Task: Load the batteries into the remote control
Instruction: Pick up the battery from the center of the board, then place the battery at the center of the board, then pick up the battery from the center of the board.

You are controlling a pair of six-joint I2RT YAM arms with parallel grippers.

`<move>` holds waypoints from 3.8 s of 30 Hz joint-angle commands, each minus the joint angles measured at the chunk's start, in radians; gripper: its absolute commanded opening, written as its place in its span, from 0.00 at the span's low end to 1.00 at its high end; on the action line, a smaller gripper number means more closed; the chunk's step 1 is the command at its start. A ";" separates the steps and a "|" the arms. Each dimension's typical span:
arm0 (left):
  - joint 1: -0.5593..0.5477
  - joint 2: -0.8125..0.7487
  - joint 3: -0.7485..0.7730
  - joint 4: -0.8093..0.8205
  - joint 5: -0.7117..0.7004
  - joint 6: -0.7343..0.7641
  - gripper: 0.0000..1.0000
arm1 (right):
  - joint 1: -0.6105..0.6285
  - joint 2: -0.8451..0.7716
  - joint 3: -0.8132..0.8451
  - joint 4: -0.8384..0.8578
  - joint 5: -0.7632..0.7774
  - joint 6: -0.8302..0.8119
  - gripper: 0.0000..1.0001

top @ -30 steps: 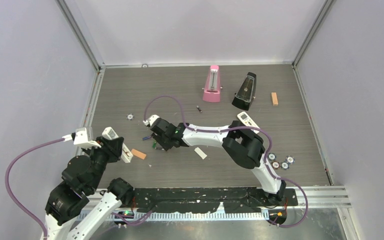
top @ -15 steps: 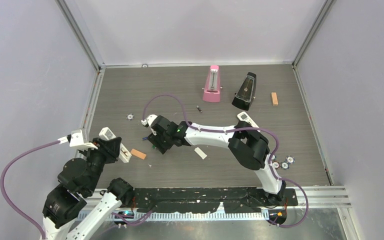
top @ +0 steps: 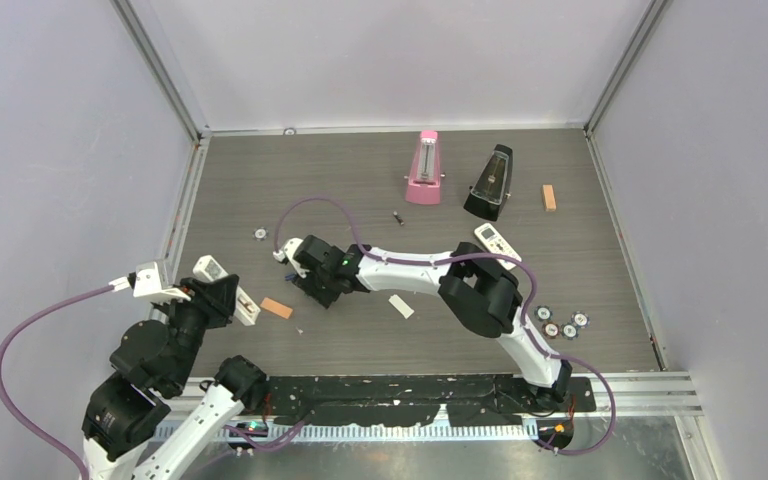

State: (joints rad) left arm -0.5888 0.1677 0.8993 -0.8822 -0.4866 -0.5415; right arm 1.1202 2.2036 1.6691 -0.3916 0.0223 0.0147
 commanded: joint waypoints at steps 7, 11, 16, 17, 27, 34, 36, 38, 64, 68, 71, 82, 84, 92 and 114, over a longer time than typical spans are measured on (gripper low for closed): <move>0.002 0.003 0.016 0.028 -0.015 -0.005 0.00 | 0.008 -0.029 0.010 0.024 0.124 0.075 0.10; 0.003 0.002 0.006 0.037 0.001 -0.010 0.00 | 0.001 -0.126 -0.082 0.059 0.200 0.226 0.05; 0.002 0.019 -0.007 0.053 0.053 -0.029 0.00 | -0.026 -0.287 -0.289 0.147 0.344 0.411 0.06; 0.002 0.031 -0.005 0.050 0.071 -0.032 0.00 | -0.043 -0.327 -0.340 0.150 0.364 0.428 0.06; 0.001 0.075 -0.018 0.069 0.153 -0.059 0.00 | -0.208 -0.567 -0.682 0.061 0.514 0.776 0.07; 0.003 0.055 -0.046 0.078 0.165 -0.087 0.00 | -0.232 -0.641 -0.806 0.042 0.489 0.945 0.14; 0.002 0.044 -0.048 0.077 0.164 -0.090 0.00 | -0.232 -0.657 -0.840 0.045 0.489 0.994 0.16; 0.002 0.036 -0.048 0.073 0.164 -0.092 0.00 | -0.232 -0.664 -0.859 0.045 0.491 1.027 0.19; 0.002 0.004 -0.071 0.055 0.166 -0.109 0.00 | -0.341 -0.785 -0.713 -0.237 0.511 0.409 0.55; 0.002 0.006 -0.075 0.060 0.166 -0.110 0.00 | -0.342 -0.720 -0.700 -0.265 0.470 0.391 0.49; 0.003 0.008 -0.075 0.062 0.166 -0.111 0.00 | -0.343 -0.671 -0.699 -0.249 0.429 0.383 0.41; 0.002 0.001 -0.082 0.055 0.151 -0.109 0.00 | -0.342 -0.592 -0.731 -0.123 0.187 0.442 0.25; 0.002 0.000 -0.082 0.056 0.147 -0.109 0.00 | -0.341 -0.588 -0.735 -0.097 0.160 0.462 0.25; 0.002 0.020 -0.072 0.070 0.146 -0.103 0.00 | -0.341 -0.546 -0.719 -0.016 0.116 0.525 0.21; 0.001 0.018 -0.054 0.057 0.137 -0.097 0.00 | -0.341 -0.593 -0.595 -0.107 0.041 0.033 0.49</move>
State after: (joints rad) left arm -0.5888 0.1787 0.8185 -0.8658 -0.3328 -0.6468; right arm 0.7769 1.6314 1.0035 -0.4416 0.0902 0.3141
